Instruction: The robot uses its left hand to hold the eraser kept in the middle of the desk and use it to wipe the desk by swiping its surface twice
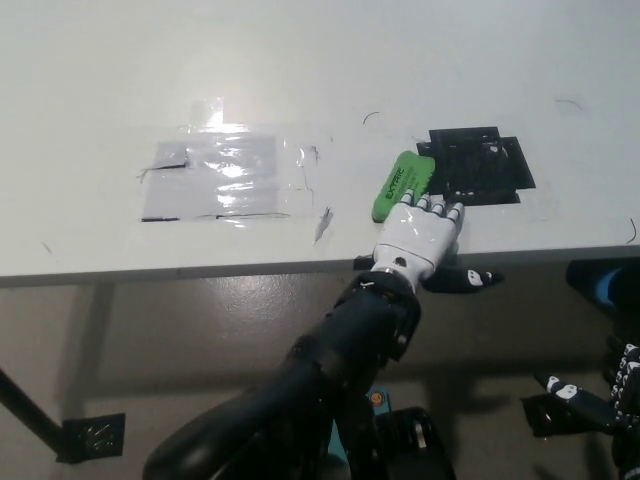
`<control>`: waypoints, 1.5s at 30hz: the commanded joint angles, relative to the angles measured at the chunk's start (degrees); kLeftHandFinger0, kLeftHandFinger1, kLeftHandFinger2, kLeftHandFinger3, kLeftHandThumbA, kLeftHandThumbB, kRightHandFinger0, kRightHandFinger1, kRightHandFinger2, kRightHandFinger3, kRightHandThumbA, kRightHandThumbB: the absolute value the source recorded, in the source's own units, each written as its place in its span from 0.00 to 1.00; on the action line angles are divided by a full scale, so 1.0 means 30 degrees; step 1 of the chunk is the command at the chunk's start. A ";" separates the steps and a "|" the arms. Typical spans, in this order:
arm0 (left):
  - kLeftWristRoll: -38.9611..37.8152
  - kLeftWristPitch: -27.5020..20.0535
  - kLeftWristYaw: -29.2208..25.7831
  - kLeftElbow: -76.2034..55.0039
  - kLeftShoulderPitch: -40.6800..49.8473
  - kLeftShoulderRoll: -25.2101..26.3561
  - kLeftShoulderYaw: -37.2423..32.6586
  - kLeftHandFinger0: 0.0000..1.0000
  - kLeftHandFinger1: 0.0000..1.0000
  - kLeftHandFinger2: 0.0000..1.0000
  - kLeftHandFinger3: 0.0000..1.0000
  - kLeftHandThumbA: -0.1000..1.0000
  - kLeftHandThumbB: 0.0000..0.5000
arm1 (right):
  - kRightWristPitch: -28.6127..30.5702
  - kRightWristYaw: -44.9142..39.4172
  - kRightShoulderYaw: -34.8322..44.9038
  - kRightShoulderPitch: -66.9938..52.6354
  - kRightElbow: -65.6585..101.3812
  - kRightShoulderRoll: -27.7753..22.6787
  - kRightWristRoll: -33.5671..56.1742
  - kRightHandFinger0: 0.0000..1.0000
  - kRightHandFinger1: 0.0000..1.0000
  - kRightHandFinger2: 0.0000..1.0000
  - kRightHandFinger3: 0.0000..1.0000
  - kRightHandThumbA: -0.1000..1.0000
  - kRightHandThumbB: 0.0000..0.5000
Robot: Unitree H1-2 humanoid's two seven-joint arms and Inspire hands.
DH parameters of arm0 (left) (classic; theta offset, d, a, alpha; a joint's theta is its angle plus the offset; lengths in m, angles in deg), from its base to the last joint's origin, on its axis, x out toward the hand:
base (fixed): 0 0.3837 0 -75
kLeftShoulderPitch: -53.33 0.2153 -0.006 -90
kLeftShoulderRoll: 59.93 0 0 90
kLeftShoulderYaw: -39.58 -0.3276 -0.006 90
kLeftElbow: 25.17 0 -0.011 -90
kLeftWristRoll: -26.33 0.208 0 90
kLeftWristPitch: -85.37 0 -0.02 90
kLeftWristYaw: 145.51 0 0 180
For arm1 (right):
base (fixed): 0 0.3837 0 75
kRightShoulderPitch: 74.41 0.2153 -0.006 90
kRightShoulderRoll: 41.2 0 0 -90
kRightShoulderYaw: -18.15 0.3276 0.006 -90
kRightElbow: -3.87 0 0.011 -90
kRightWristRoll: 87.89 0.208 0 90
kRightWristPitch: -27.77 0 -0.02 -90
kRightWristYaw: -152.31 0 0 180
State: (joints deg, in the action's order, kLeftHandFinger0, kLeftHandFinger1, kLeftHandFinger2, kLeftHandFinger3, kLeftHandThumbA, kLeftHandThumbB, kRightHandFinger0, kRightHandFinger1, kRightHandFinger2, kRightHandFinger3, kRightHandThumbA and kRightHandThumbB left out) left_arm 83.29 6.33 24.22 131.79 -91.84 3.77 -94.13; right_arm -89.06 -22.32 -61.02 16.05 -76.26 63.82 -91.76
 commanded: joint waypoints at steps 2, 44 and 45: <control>-0.1211 -0.0557 0.4221 0.2437 0.3080 -0.0864 -0.0143 1.00 1.00 1.00 1.00 1.00 0.85 | -0.0032 0.0710 0.0170 0.0546 0.0837 0.0178 -0.0274 1.00 1.00 1.00 1.00 0.99 0.00; -0.7767 -0.0570 0.2843 -0.1889 0.9065 0.7541 1.2271 1.00 1.00 1.00 1.00 1.00 0.72 | -0.0031 0.0897 0.1005 0.0211 0.0906 0.0195 0.0270 1.00 1.00 1.00 1.00 0.99 0.00; -0.7904 -0.0578 0.3056 -0.2040 0.9430 0.7835 1.2355 1.00 1.00 1.00 1.00 1.00 0.76 | -0.0031 0.0893 0.0976 0.0211 0.0896 0.0181 0.0209 1.00 1.00 1.00 1.00 1.00 0.00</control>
State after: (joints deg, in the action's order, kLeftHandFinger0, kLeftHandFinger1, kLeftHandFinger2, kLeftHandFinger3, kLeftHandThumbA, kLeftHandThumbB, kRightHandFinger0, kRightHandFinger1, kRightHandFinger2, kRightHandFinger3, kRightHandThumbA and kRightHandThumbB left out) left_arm 66.86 -4.80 21.87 115.19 -78.62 21.21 -59.50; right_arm -89.06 -21.09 -59.30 15.96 -76.26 64.85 -91.47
